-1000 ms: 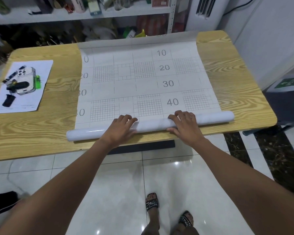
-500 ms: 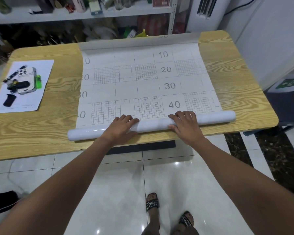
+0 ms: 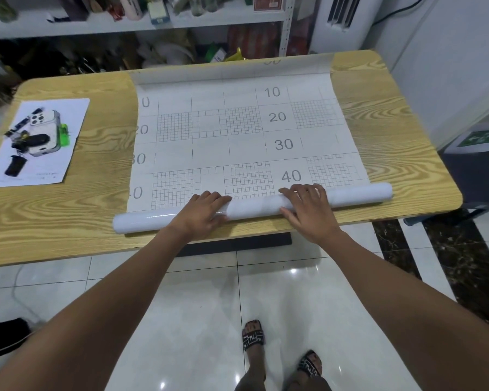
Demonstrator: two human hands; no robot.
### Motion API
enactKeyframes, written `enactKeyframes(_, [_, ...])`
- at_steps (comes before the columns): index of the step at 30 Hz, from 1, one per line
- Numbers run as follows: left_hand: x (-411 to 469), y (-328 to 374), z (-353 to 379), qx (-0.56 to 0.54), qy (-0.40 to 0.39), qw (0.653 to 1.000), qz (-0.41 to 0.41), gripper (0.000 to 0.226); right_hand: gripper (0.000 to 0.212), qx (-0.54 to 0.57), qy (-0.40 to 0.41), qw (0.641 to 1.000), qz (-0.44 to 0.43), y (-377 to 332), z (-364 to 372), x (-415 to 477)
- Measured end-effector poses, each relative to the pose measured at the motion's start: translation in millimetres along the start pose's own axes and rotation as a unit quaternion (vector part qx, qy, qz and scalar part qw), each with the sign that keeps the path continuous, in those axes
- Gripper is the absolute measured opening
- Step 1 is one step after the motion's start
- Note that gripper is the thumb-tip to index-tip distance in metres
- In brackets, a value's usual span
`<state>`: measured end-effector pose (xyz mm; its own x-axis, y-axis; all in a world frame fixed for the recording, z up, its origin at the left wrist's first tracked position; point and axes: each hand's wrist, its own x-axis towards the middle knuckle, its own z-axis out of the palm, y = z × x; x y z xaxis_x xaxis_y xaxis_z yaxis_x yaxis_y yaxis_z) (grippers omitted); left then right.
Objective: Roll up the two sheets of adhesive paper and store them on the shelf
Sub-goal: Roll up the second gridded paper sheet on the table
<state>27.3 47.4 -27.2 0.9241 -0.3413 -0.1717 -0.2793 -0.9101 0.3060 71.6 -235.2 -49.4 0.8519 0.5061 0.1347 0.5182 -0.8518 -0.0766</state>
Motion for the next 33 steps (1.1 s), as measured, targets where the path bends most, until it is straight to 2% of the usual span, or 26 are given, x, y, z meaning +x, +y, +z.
enactKeyframes(7, [0.2, 0.8, -1.3, -0.009, -0.007, 1.0, -0.024, 0.04, 0.048, 0.02, 0.007, 1.0, -0.019, -1.6, -2.7, 0.0])
enactKeyframes(16, [-1.3, -2.2, 0.4, 0.015, 0.049, 0.999, 0.012, 0.038, 0.052, 0.013, 0.008, 1.0, -0.024, -0.9, -2.9, -1.5])
enactKeyframes(23, [-1.0, 0.0, 2.7, 0.024, 0.038, 0.999, -0.01, 0.044, 0.06, 0.031, -0.031, 0.999, -0.006, -2.8, -1.1, 1.3])
enactKeyframes(28, [-0.9, 0.6, 5.1, 0.022, 0.035, 0.999, -0.025, 0.041, 0.051, 0.047, -0.022, 0.999, -0.016, -2.2, 0.3, 2.9])
enactKeyframes(33, [-5.0, 0.9, 8.0, 0.034, 0.064, 0.997, -0.011, 0.041, 0.049, 0.026, -0.002, 1.0, -0.002, -3.9, 2.5, 5.3])
